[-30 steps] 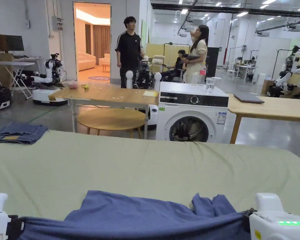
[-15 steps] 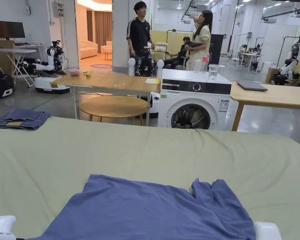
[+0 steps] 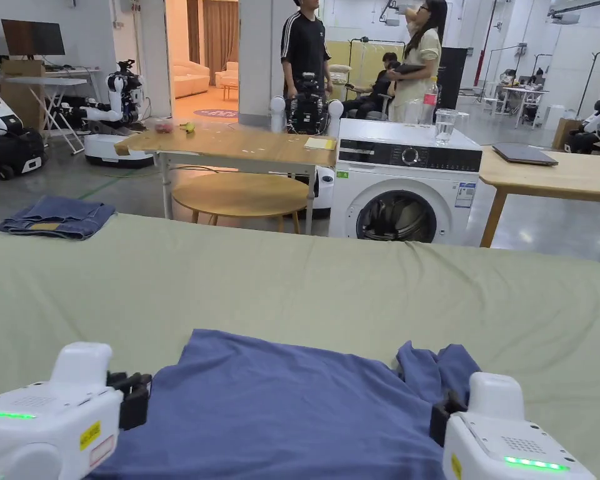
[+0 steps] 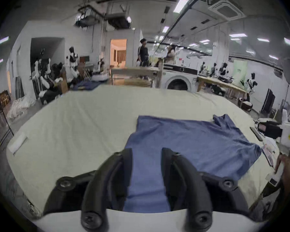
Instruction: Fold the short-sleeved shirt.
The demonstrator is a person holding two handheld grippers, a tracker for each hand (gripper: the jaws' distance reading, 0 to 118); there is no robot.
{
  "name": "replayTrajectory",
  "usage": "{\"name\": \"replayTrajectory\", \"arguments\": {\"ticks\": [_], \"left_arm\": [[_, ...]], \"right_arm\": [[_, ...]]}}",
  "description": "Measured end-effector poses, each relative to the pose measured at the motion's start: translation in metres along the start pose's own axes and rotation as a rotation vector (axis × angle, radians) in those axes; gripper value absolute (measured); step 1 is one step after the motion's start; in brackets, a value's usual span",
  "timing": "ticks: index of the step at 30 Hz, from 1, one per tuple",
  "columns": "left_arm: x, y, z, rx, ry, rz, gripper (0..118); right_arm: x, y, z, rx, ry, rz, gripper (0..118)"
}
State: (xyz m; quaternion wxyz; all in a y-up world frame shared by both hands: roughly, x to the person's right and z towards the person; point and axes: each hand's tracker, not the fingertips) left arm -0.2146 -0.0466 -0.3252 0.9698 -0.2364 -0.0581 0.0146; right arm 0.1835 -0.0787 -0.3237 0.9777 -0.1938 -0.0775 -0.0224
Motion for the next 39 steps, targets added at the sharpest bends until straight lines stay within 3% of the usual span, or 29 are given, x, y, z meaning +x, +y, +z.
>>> {"name": "replayTrajectory", "arguments": {"ticks": [2,3,4,8,13,25,26,28,29,34,39], "left_arm": [[0.015,0.0,-0.008,0.008,0.014,-0.027,10],[0.021,-0.001,-0.01,0.01,0.025,-0.038,0],[0.025,-0.001,-0.013,0.01,0.021,-0.046,0],[0.032,-0.003,-0.026,-0.02,0.036,-0.046,0],[0.004,0.006,-0.064,-0.16,-0.008,0.088,0],[-0.066,0.109,-0.234,-0.391,-0.056,0.172,0],[-0.068,0.118,-0.249,-0.409,-0.061,0.173,6],[-0.07,0.127,-0.278,-0.452,-0.09,0.186,41],[-0.069,0.131,-0.292,-0.485,-0.103,0.201,49],[-0.055,0.125,-0.354,-0.556,-0.017,0.146,65],[-0.031,0.094,-0.383,-0.669,0.029,0.001,66]], "right_arm": [[-0.015,0.0,0.0,0.011,0.007,0.003,9],[-0.019,0.001,-0.001,0.016,0.022,0.004,6],[-0.023,0.0,-0.002,0.018,0.032,0.006,0],[-0.03,-0.001,-0.009,-0.005,0.052,0.008,0],[-0.026,-0.006,-0.024,-0.053,0.057,0.016,0],[-0.01,-0.011,-0.066,-0.143,0.026,0.041,0],[-0.008,-0.01,-0.069,-0.149,0.024,0.039,0],[-0.005,-0.01,-0.073,-0.16,0.016,0.035,0],[-0.003,-0.011,-0.076,-0.166,0.011,0.034,0],[0.002,-0.013,-0.082,-0.197,-0.011,0.039,0],[0.005,-0.017,-0.088,-0.222,-0.03,0.046,0]]}}
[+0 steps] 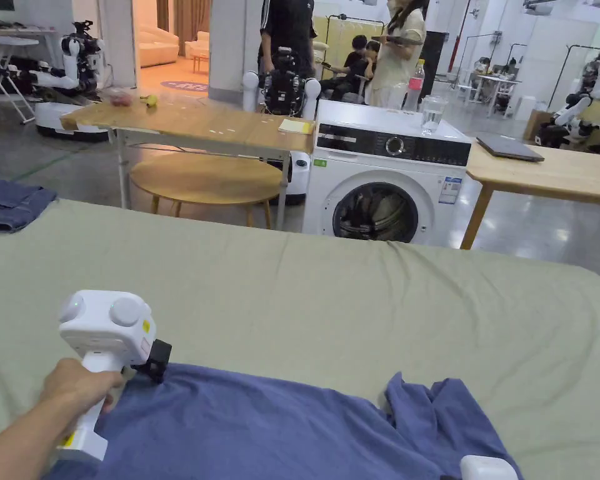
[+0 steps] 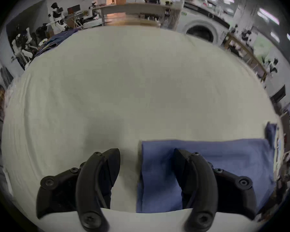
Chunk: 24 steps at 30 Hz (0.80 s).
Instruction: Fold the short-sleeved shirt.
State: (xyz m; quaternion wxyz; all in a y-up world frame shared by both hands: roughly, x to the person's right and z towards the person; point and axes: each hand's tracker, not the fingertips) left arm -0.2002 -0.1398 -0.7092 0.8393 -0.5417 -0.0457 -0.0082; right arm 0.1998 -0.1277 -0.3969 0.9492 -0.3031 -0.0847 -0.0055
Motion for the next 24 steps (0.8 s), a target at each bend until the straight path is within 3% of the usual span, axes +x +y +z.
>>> {"name": "replayTrajectory", "arguments": {"ticks": [4,5,6,7,9,11,18,23,24], "left_arm": [[0.018,-0.008,0.015,0.068,0.054,-0.019,61],[0.023,-0.012,0.017,0.097,0.055,-0.051,50],[0.024,-0.009,0.014,0.101,0.038,-0.093,32],[0.031,-0.012,0.015,0.103,0.022,-0.126,0],[0.044,-0.021,0.019,0.096,0.076,-0.18,0],[0.044,-0.027,0.029,0.078,0.019,-0.189,0],[0.018,-0.061,0.106,0.26,-0.025,-0.135,0],[-0.003,-0.084,0.151,0.343,-0.015,-0.103,0],[-0.005,-0.088,0.156,0.349,-0.014,-0.098,0]], "right_arm": [[0.002,-0.005,-0.003,-0.014,-0.007,0.003,0],[0.003,-0.005,-0.003,-0.017,-0.006,0.002,0],[0.003,-0.006,-0.004,-0.021,-0.005,-0.002,0],[0.004,-0.006,-0.005,-0.026,-0.003,-0.011,0],[0.009,-0.006,-0.005,-0.032,0.005,-0.033,0],[0.015,-0.002,-0.005,-0.035,0.012,-0.044,0],[0.056,0.042,-0.02,-0.103,-0.001,-0.06,0],[0.094,0.071,-0.067,-0.231,-0.016,-0.04,23],[0.099,0.073,-0.076,-0.25,-0.021,-0.031,37]]}}
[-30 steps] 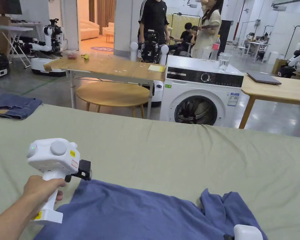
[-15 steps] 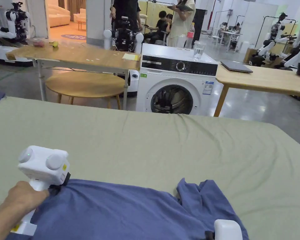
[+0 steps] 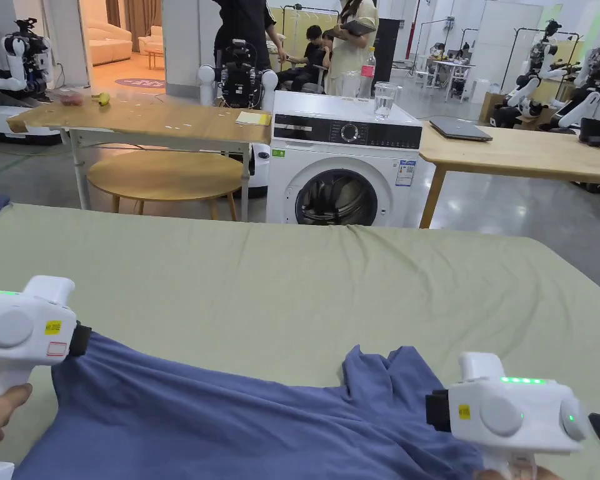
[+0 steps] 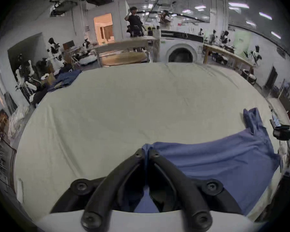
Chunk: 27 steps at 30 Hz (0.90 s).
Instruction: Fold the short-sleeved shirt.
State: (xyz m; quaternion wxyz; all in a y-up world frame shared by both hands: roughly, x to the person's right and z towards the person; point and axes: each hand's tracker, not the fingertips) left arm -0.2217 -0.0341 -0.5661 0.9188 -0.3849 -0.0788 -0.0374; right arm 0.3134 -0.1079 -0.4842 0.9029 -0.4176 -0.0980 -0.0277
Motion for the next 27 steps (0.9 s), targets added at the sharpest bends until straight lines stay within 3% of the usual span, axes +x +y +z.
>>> {"name": "replayTrajectory", "arguments": {"ticks": [1,2,8,11,19,21,23,24,25,27], "left_arm": [[-0.002,-0.002,0.005,0.002,-0.002,-0.001,0],[-0.005,-0.002,0.006,0.004,0.003,0.003,0],[-0.012,-0.014,0.015,-0.007,0.012,0.022,0],[-0.012,-0.021,0.012,-0.021,0.017,0.026,0],[-0.004,-0.034,0.004,-0.053,0.021,0.012,0],[-0.001,-0.035,0.002,-0.057,0.022,0.009,0],[0.001,-0.038,0.004,-0.061,0.017,0.012,0],[0.001,-0.038,0.004,-0.061,0.015,0.015,0],[0.002,-0.038,0.005,-0.061,0.012,0.018,0],[0.002,-0.04,0.008,-0.054,0.008,0.023,0]], "right_arm": [[0.004,0.004,-0.009,-0.026,0.01,0.006,53],[0.009,0.008,-0.019,-0.049,0.006,0.01,58],[0.031,0.016,-0.064,-0.163,-0.001,-0.02,58],[0.035,0.008,-0.077,-0.26,0.114,-0.078,58],[0.032,0.004,-0.075,-0.221,0.079,-0.063,55],[0.026,0.002,-0.075,-0.216,0.065,-0.048,51],[0.018,-0.002,-0.076,-0.207,0.03,-0.007,39],[0.015,-0.002,-0.075,-0.199,0.026,0.013,29],[0.012,-0.003,-0.075,-0.189,0.021,0.028,6],[0.011,-0.004,-0.072,-0.187,0.033,0.035,0]]}}
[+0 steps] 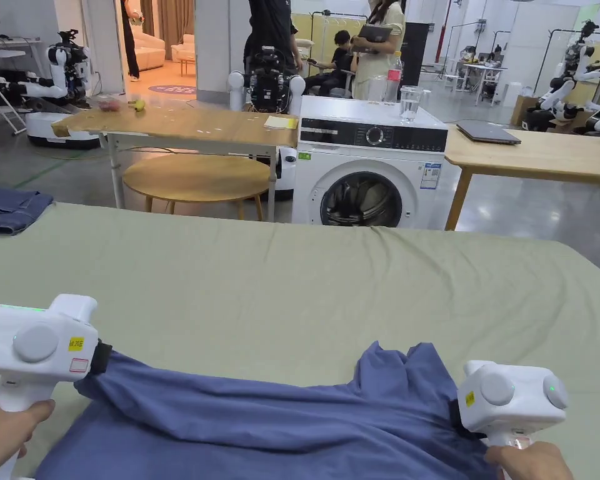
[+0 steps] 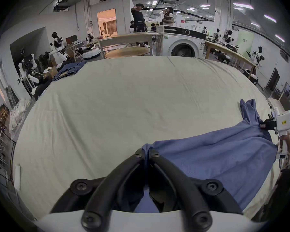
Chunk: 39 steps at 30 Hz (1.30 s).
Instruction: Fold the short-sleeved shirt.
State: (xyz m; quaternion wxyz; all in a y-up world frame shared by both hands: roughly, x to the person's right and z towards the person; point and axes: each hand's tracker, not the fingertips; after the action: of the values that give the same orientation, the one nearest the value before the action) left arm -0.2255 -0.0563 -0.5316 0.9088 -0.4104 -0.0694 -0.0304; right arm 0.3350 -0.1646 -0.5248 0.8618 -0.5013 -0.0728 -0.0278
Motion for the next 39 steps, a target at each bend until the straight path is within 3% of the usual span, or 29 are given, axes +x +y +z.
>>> {"name": "replayTrajectory", "arguments": {"ticks": [6,19,39], "left_arm": [[-0.007,0.001,0.022,0.041,0.004,0.017,0],[-0.033,0.057,0.132,0.264,0.065,0.049,0],[-0.07,0.214,0.247,0.521,0.158,0.055,0]], "right_arm": [[0.0,0.001,0.041,0.182,0.028,-0.041,0],[-0.014,0.063,0.202,0.629,-0.002,0.018,0],[-0.059,0.188,0.341,0.901,-0.053,0.009,0]]}}
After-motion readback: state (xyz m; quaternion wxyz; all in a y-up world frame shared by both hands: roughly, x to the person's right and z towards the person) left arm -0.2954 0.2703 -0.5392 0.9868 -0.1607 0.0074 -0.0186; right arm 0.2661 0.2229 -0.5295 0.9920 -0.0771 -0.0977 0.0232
